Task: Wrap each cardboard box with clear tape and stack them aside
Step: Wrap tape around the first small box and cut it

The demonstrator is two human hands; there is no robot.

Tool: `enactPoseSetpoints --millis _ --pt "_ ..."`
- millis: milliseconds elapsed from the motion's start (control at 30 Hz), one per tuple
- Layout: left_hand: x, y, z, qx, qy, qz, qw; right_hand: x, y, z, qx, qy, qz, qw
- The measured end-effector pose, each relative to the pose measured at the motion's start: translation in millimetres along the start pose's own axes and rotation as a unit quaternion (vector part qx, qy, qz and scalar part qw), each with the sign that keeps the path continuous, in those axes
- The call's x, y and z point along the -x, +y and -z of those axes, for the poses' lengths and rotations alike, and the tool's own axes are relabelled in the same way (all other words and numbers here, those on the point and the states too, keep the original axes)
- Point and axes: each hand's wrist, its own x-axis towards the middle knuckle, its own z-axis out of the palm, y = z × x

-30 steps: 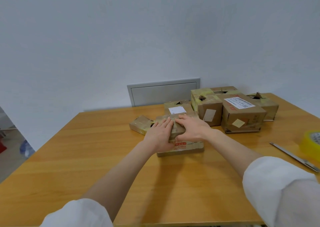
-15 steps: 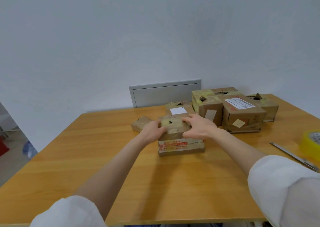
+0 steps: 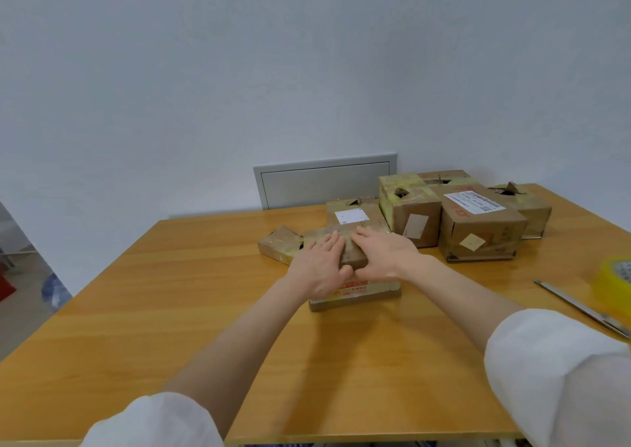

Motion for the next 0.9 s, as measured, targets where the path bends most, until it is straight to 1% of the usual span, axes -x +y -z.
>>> enactPoseSetpoints --millis 133,233,333,467,567,633,700,767,833,900 --pt "5.1 1.5 -0.1 0.001 -0.004 0.005 1.0 2.5 -0.6 0.3 0.005 0.009 -0.003 1.0" --pt "6.2 3.2 1.4 -0.017 0.001 0.009 1.0 1.4 -0.2 -0.6 0.003 0.009 -0.003 1.0" --pt "6.3 2.6 8.2 -0.004 -0.017 0.01 1.0 0.3 0.8 1.4 0.003 0.005 -0.002 1.0" --pt "7.2 3.9 3.4 -0.013 -0.007 0.01 1.0 -0.7 1.7 -1.6 -0.004 0.0 -0.004 1.0" --pt "6.5 1.3 10.6 0.037 -0.027 0.017 0.999 -1.7 2.5 2.7 -0.025 -0.012 0.003 1.0" --pt "5.6 -1.5 17.4 0.09 0.003 0.029 0.996 -1.0 5.2 6.5 -0.042 -0.015 0.008 0.999" --pt "5.2 -3.5 18.1 0.12 0.04 0.064 0.99 2.1 9.6 5.5 -0.045 -0.002 -0.011 0.999" --pt "3.8 -6.0 14.7 0.135 0.028 0.103 0.985 5.1 12.6 1.5 -0.068 -0.001 -0.052 0.996" --pt "2.2 -7.4 11.7 0.134 0.003 0.112 0.985 6.0 13.0 -3.0 -0.097 -0.002 -0.07 0.993" --pt "2.3 -5.6 10.7 0.127 -0.002 0.115 0.985 6.6 11.2 -4.1 -0.088 0.002 -0.077 0.993"
